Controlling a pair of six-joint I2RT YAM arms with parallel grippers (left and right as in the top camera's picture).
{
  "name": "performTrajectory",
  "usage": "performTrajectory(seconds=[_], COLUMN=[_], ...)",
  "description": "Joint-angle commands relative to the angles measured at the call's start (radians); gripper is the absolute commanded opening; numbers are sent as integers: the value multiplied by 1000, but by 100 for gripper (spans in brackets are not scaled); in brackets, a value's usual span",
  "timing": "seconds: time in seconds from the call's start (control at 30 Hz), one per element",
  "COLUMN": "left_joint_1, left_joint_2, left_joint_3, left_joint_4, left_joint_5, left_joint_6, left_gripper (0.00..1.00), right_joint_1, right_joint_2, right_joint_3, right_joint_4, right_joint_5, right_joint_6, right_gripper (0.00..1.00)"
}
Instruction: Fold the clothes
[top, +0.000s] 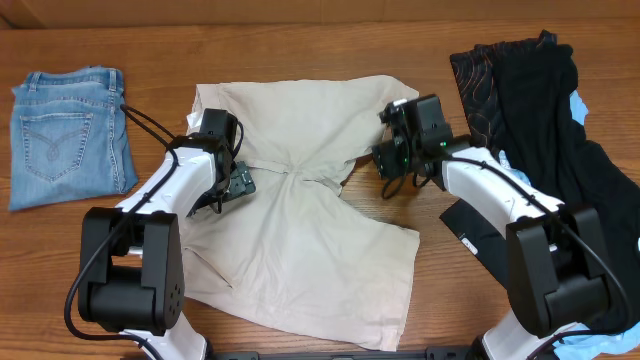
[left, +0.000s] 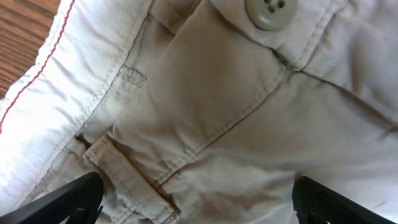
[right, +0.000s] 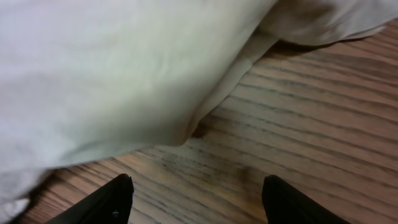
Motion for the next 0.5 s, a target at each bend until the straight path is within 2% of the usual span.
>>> performTrajectory(seconds=[0.0,0.07,0.13,0.27,0.33,0.37,0.43,0.47], left_joint_1=[5,5,5,5,5,5,5,5], left_joint_2=[15,15,15,15,15,15,15,15], left_joint_3=[9,9,9,9,9,9,9,9], left_joint_4=[0,1,1,4,4,4,4,4], left_joint_5=[1,0,0,1,0,0,0,0], left_joint_6=[2,2,2,2,2,2,2,2], left_gripper=[100,100,100,100,100,100,100,100], right_joint_1=[-1,-1,4,7,7,7,7,7], right_joint_2=[-2,-2,-2,3,9,13,18,18], right_joint_3=[-62,-84,-97,-100,-100,-100,-100,-100], right_joint_4=[73,128,177,258,285,291,294,301], right_joint_5=[-30,-34,-50,-63,-80,-90,-121,-149], right_joint_6=[-122,-166,-199,-206,-205,-205,-204,-195], right_gripper=[70,71,78,76,68,60,40,22])
